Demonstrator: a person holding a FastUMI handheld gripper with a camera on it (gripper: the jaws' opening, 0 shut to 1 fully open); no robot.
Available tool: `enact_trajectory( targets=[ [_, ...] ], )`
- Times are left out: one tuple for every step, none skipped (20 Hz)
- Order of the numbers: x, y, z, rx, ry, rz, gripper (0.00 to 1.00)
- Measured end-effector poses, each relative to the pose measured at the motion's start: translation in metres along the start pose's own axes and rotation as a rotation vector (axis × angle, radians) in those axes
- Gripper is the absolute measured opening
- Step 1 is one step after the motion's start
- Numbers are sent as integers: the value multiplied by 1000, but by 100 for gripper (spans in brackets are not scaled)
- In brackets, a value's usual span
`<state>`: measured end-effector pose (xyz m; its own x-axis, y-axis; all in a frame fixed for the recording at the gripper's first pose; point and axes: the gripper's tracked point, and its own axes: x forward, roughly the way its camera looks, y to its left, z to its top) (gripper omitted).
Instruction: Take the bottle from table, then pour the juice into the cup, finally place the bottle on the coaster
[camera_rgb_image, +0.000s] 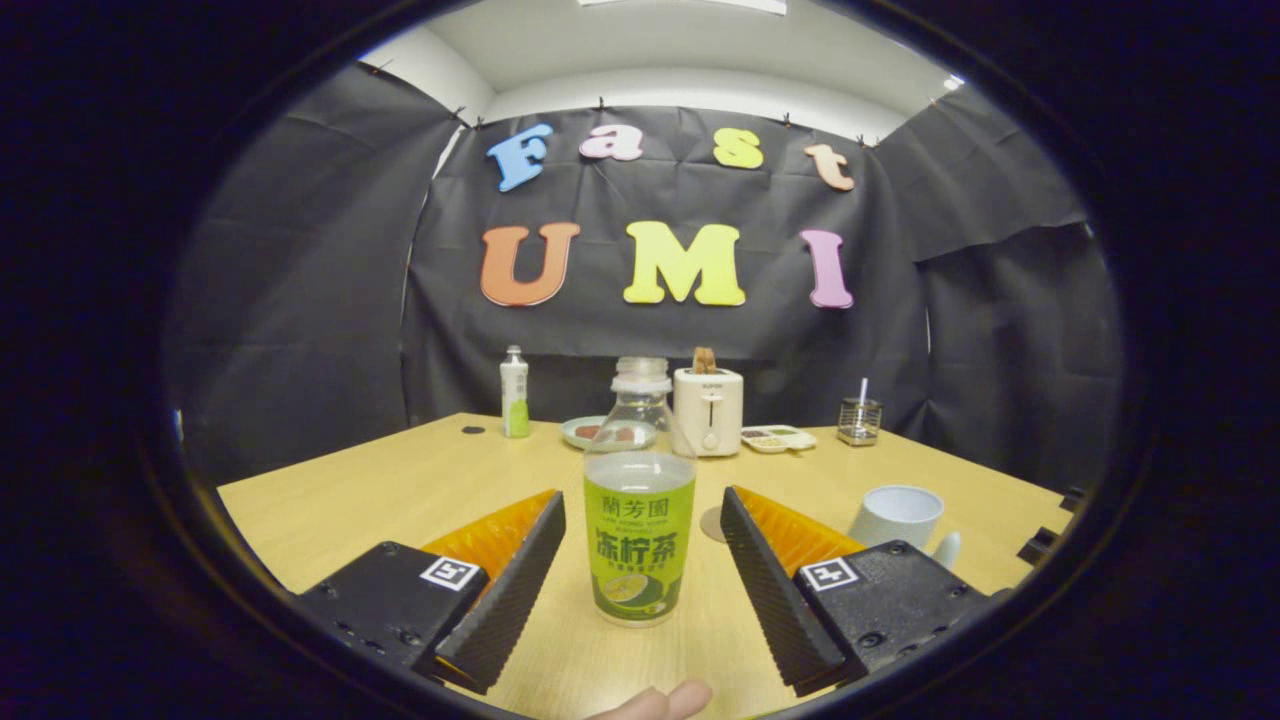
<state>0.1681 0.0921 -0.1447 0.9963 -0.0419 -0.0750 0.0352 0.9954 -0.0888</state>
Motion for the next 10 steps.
enact_trajectory(
  targets=[
    [5,1,-5,-4,16,-8,100],
    [8,0,-8,-9,25,-19,100],
    [11,0,-7,-3,28,-22,100],
    [15,3,-5,13,26,-9,100],
    [18,7,-3,34,18,6,100],
    [22,6,-3,41,15,9,100],
    [25,6,-3,31,16,4,100],
    [31,5,-6,16,23,-9,100],
    [36,4,-6,15,27,-16,100],
    [41,7,-5,23,27,-9,100]
  ],
)
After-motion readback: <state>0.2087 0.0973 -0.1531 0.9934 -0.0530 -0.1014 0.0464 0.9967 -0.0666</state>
